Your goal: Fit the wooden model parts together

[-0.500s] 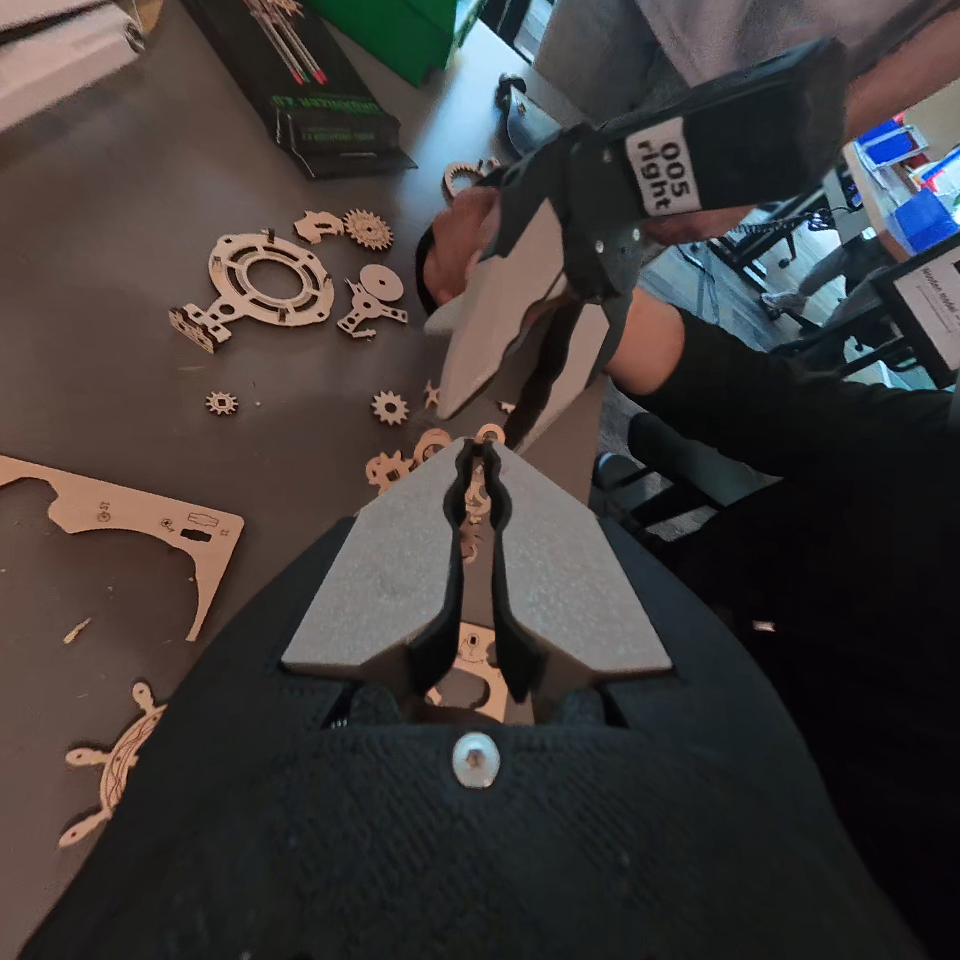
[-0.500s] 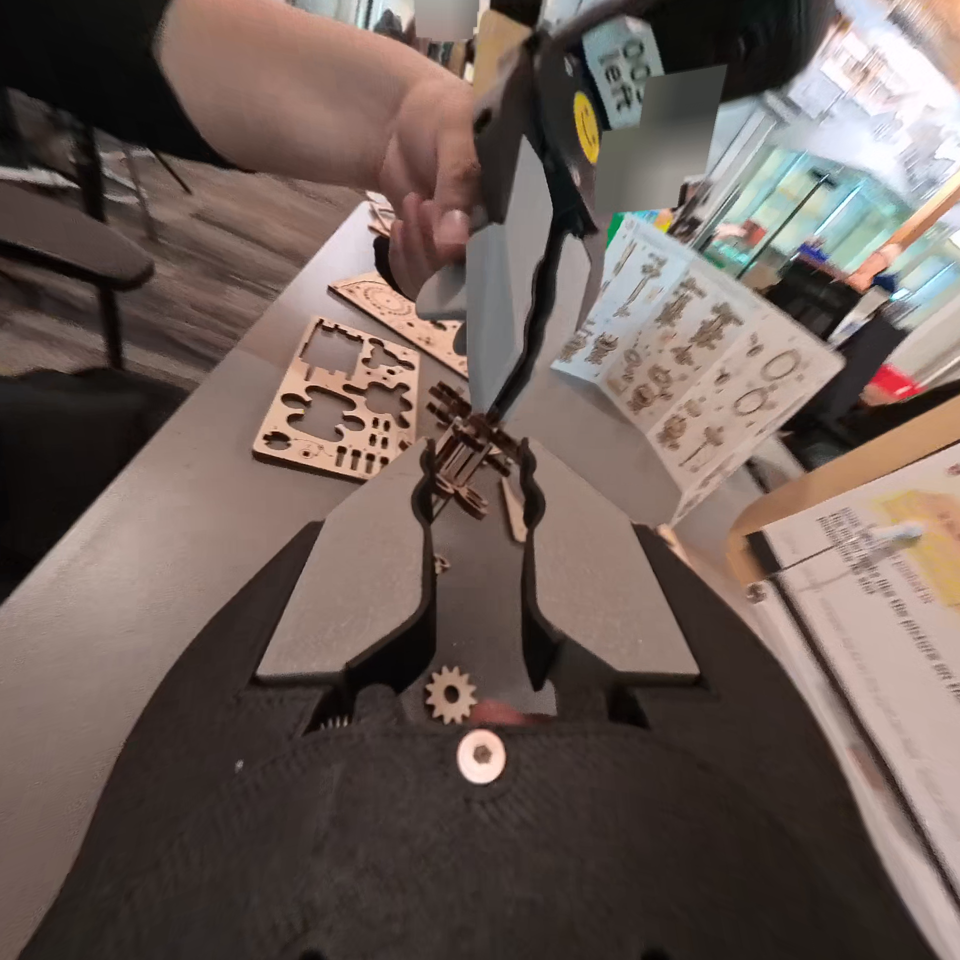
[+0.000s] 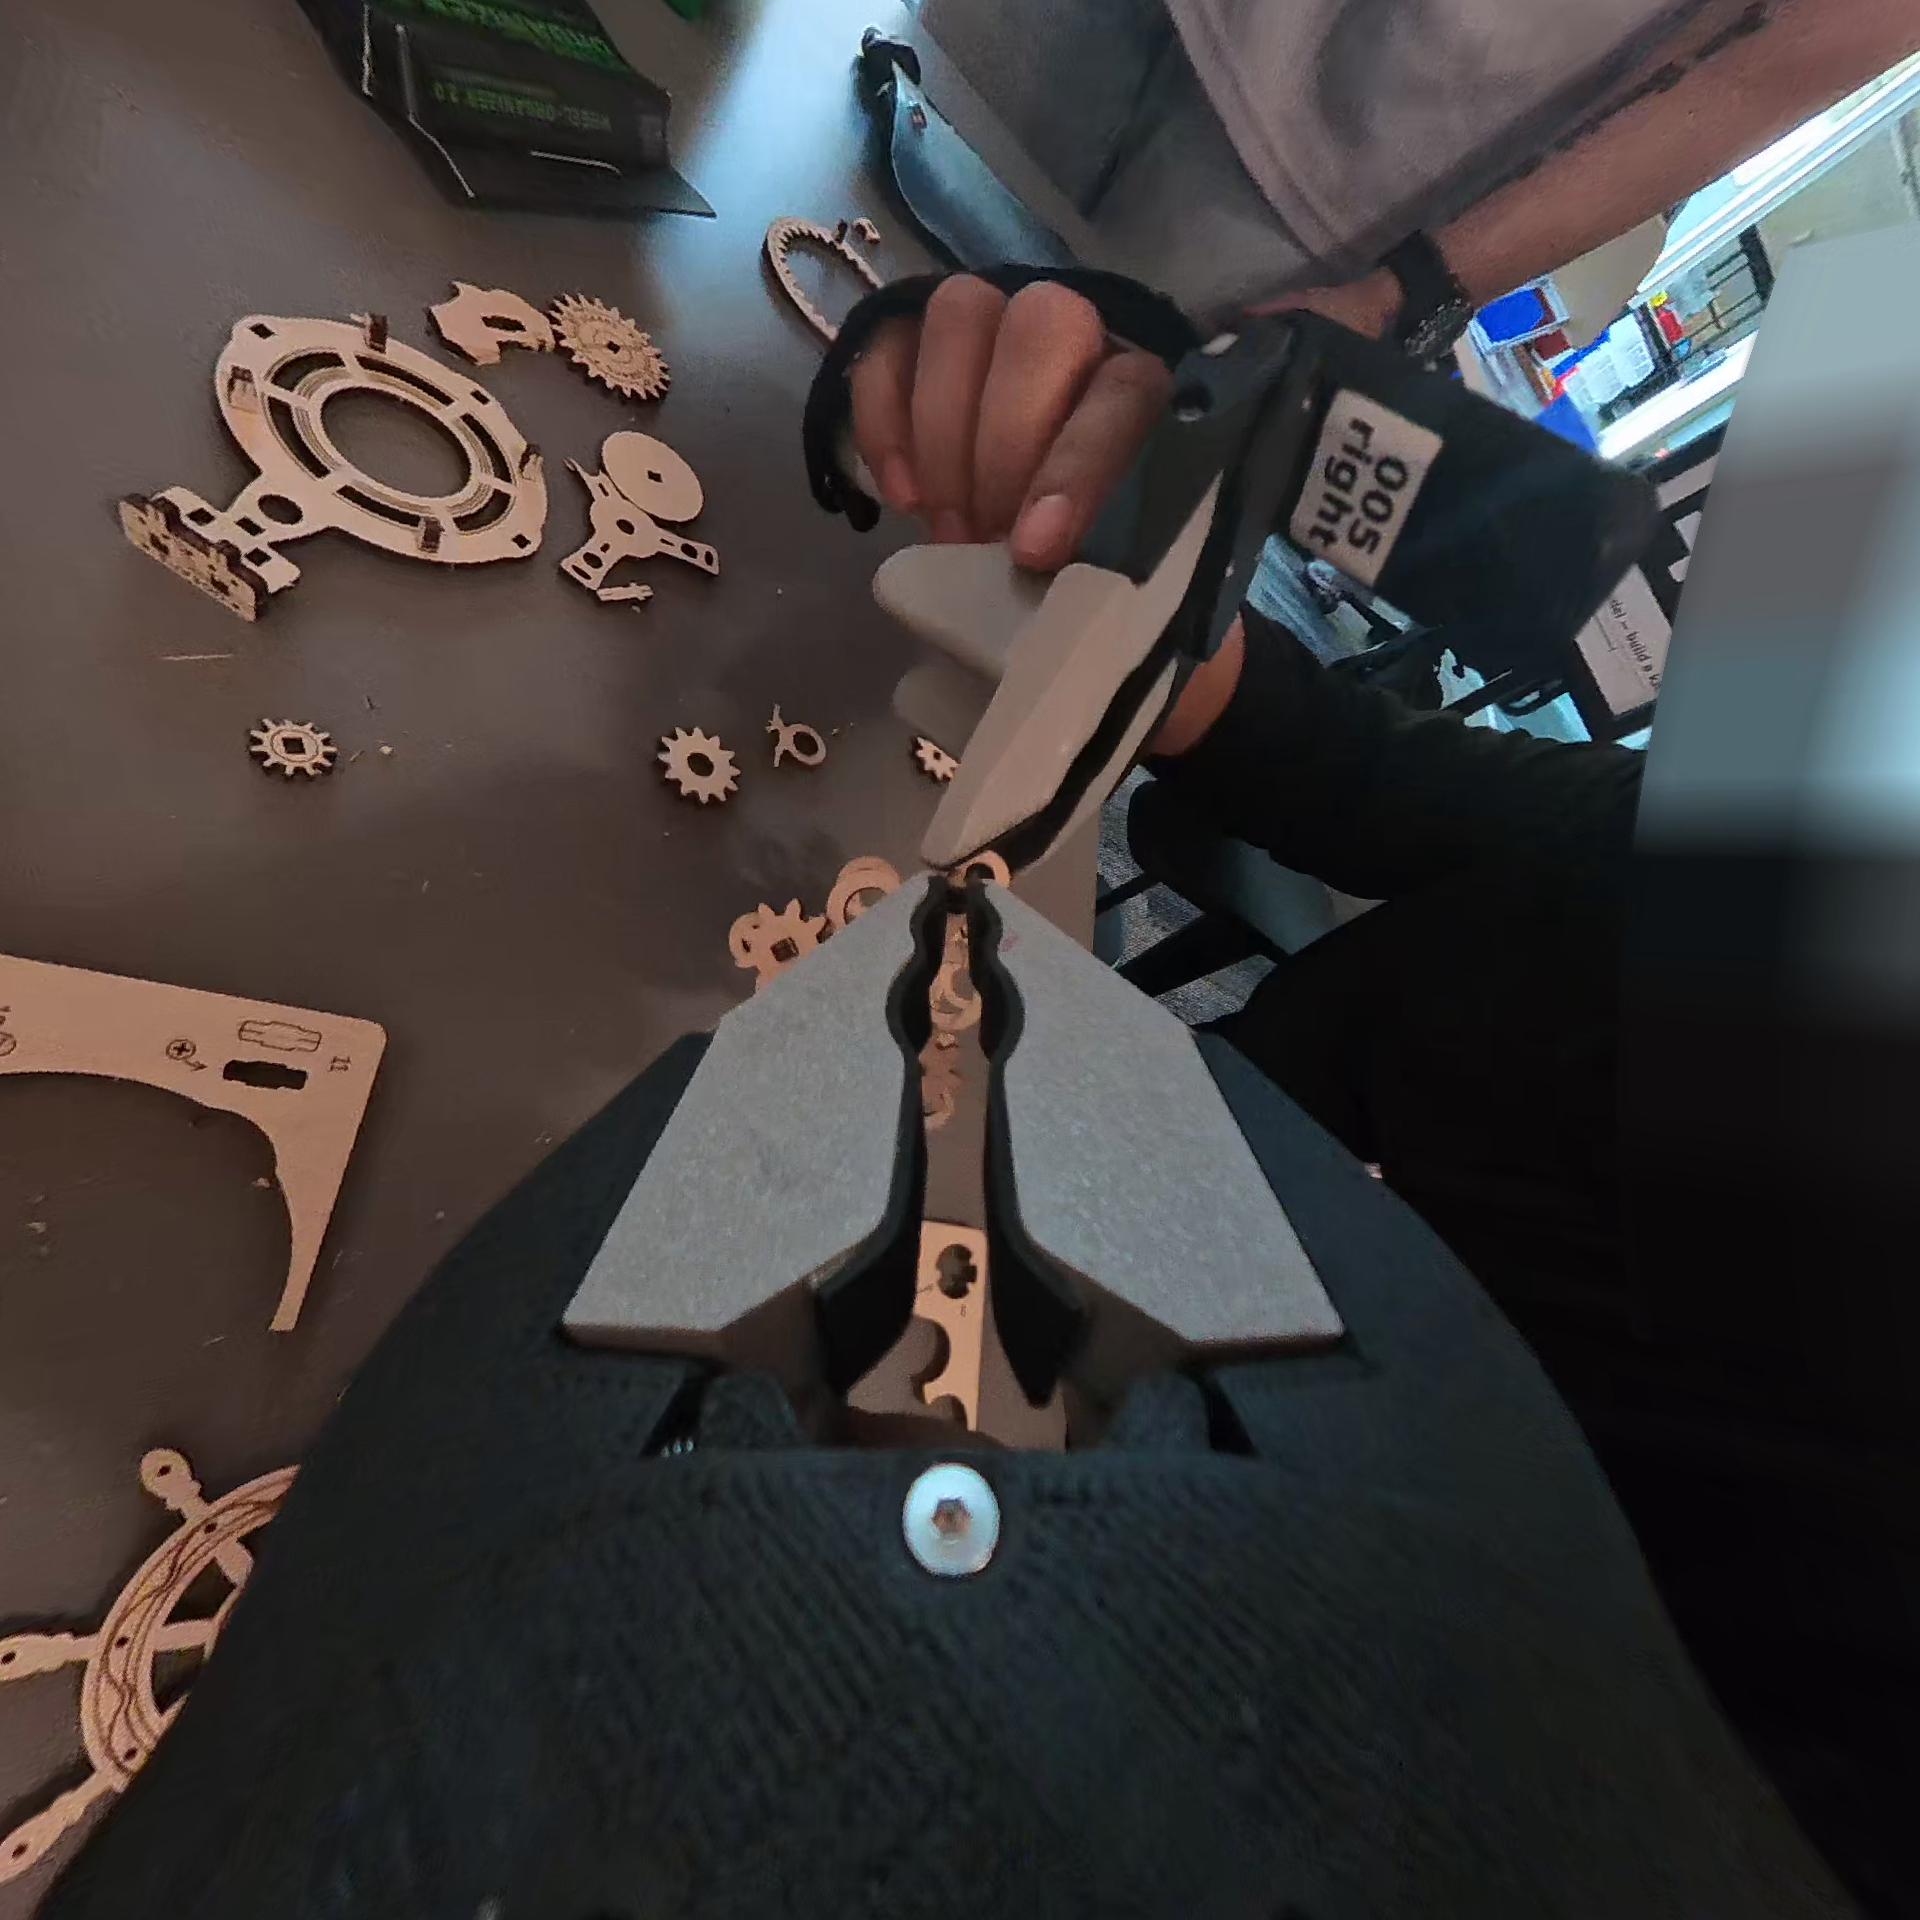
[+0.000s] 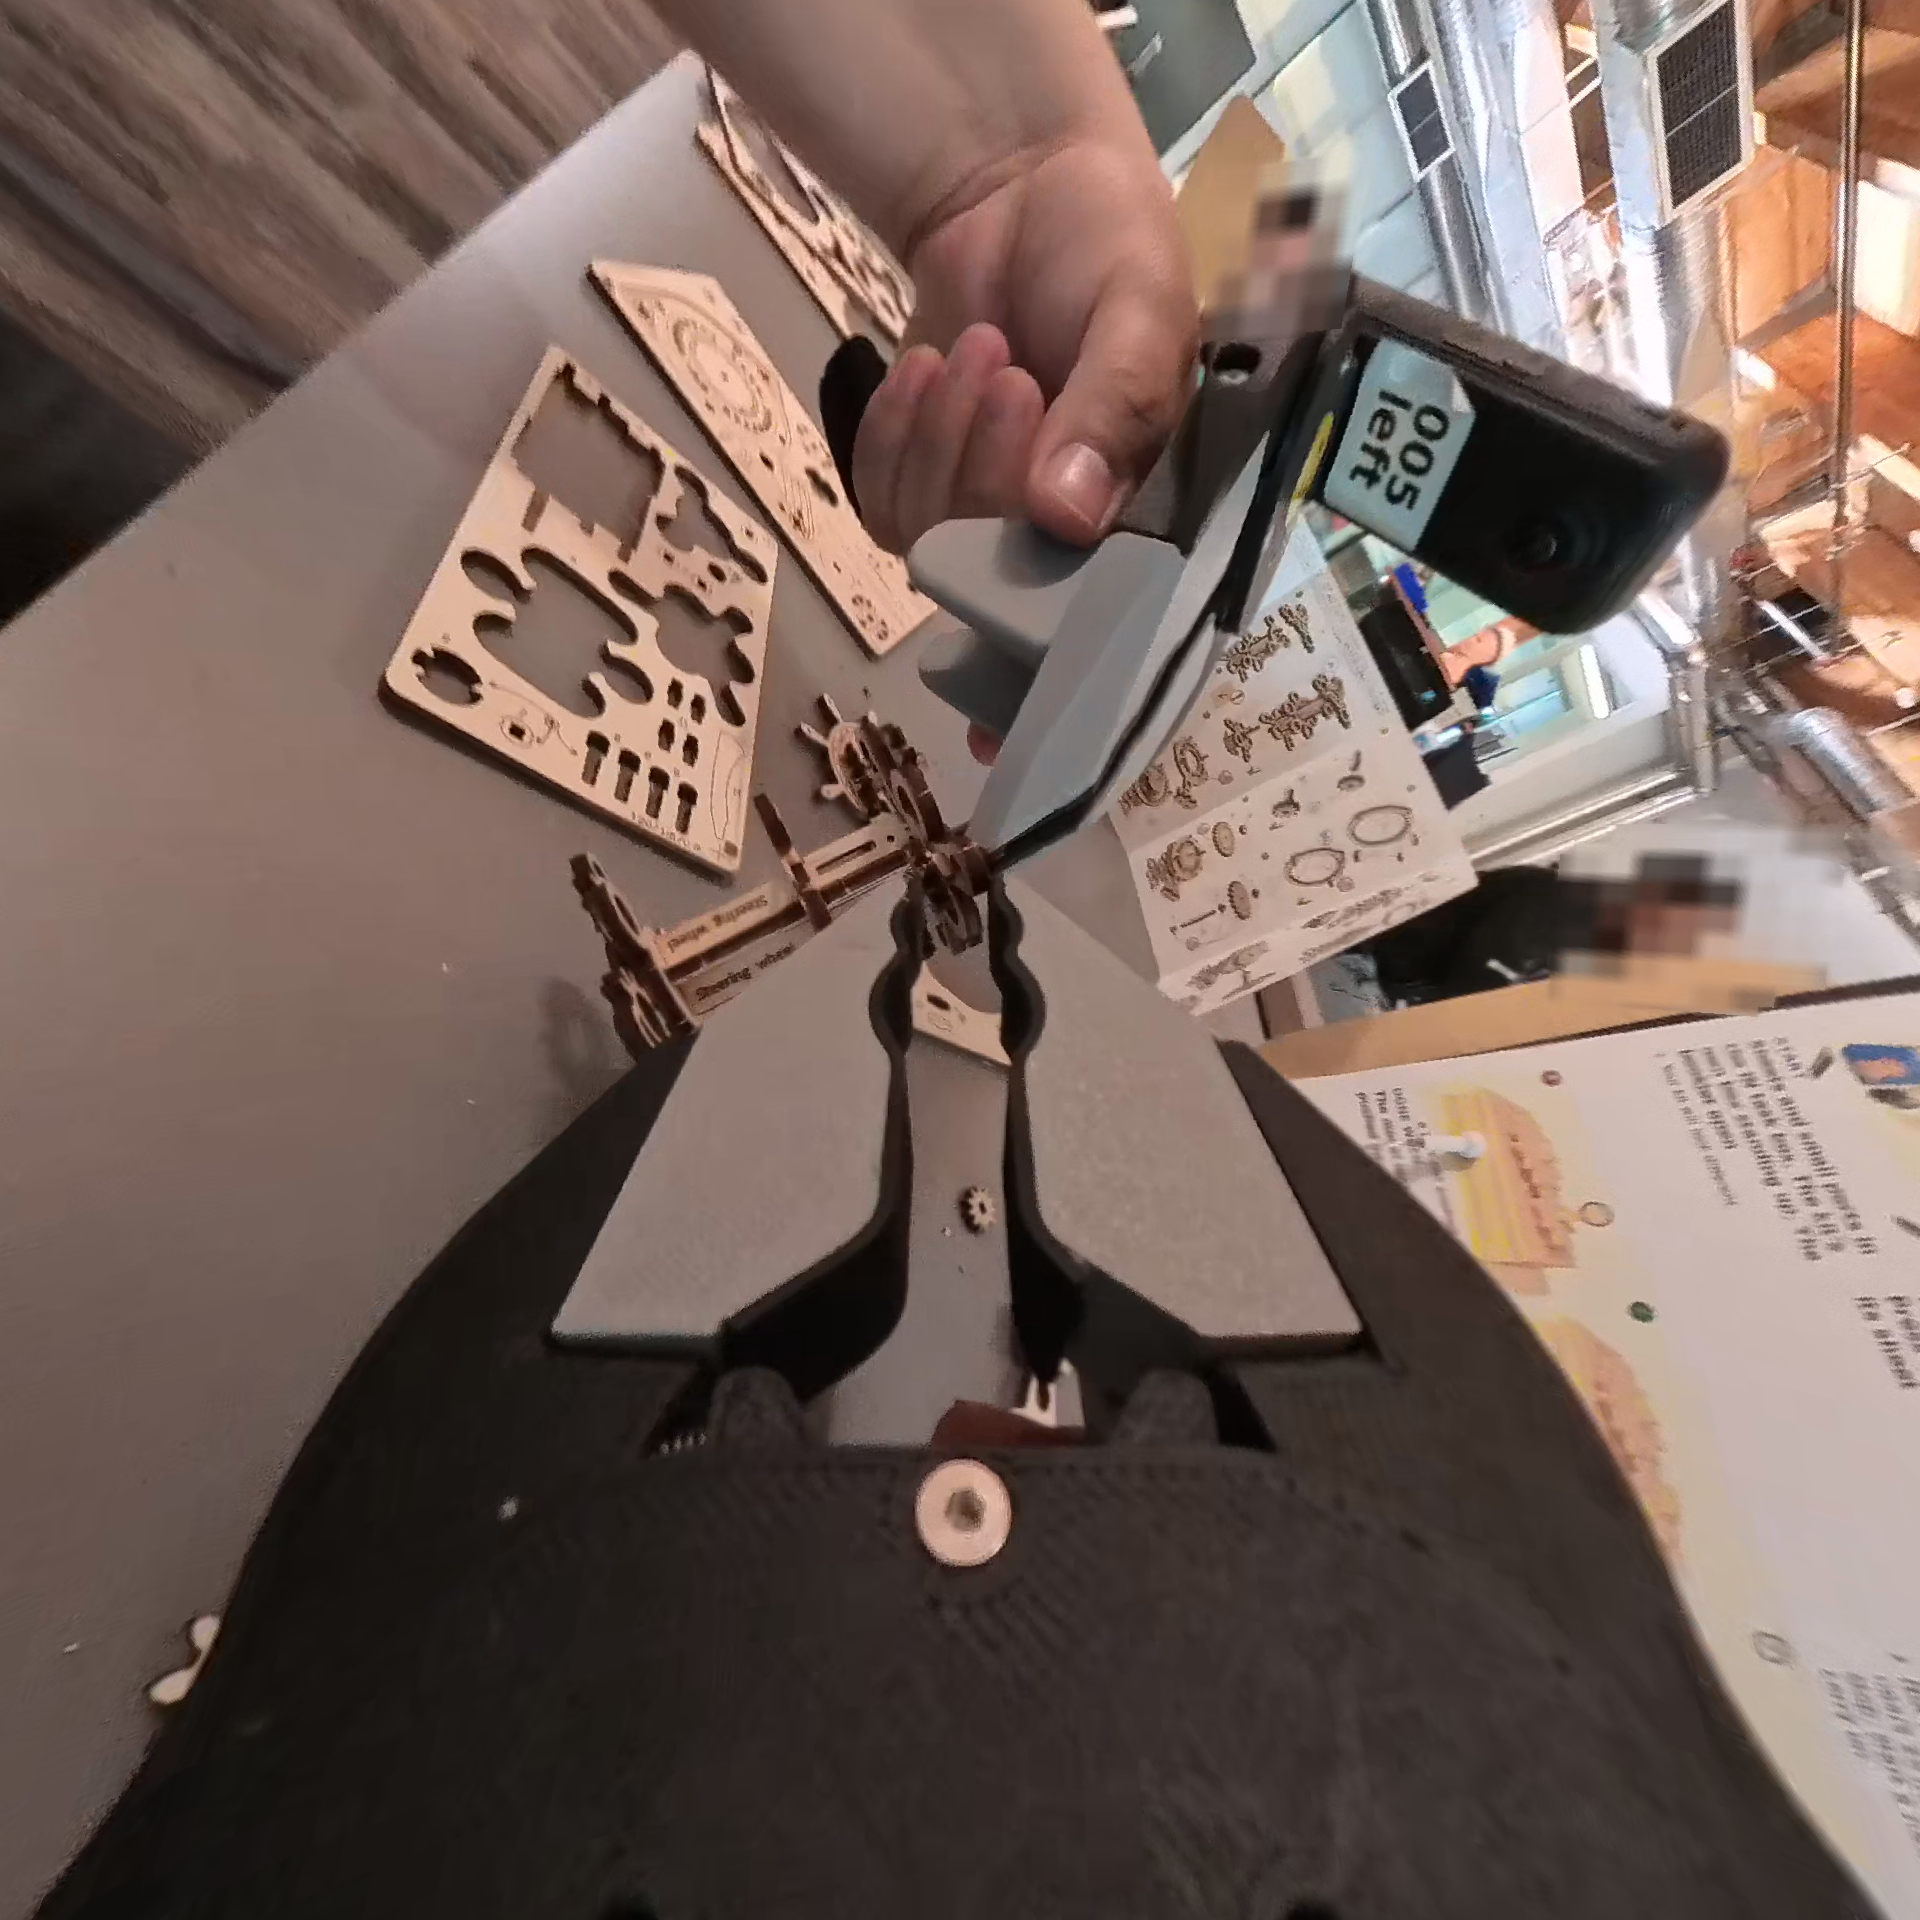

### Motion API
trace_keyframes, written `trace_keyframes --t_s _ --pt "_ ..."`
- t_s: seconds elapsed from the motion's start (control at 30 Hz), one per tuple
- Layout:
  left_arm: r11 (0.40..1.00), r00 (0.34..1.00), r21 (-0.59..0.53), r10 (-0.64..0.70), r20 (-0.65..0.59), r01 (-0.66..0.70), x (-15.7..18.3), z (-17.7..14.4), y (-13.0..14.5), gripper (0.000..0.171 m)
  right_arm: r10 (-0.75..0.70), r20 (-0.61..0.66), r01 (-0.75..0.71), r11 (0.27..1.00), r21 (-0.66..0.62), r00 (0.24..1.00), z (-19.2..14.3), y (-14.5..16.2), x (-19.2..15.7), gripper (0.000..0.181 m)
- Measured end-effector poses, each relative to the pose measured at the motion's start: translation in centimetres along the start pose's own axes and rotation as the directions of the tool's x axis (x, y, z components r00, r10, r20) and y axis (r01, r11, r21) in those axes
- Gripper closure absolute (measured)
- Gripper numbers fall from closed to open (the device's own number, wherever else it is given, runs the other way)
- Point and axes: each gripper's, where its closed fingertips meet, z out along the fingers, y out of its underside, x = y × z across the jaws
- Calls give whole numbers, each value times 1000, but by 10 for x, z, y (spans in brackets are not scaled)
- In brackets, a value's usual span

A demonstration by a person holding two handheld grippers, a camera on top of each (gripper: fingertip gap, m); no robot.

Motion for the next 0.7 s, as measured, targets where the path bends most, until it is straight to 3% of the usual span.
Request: trace_keyframes --t_s 0.17,0.33,0.7 --pt "998 999 37 41 2 -41 2 -2 0 171 -32 -15 32 999 -6 999 0 -1 1 174" --pt "994 991 32 105 82 -108 1 -3 0 171 -17 -16 17 1000 -6 1000 1 0 1 174" --pt "992 984 46 108 139 -116 1 -11 -5 171 34 -13 -34 999 24 999 1 -2 3 175"
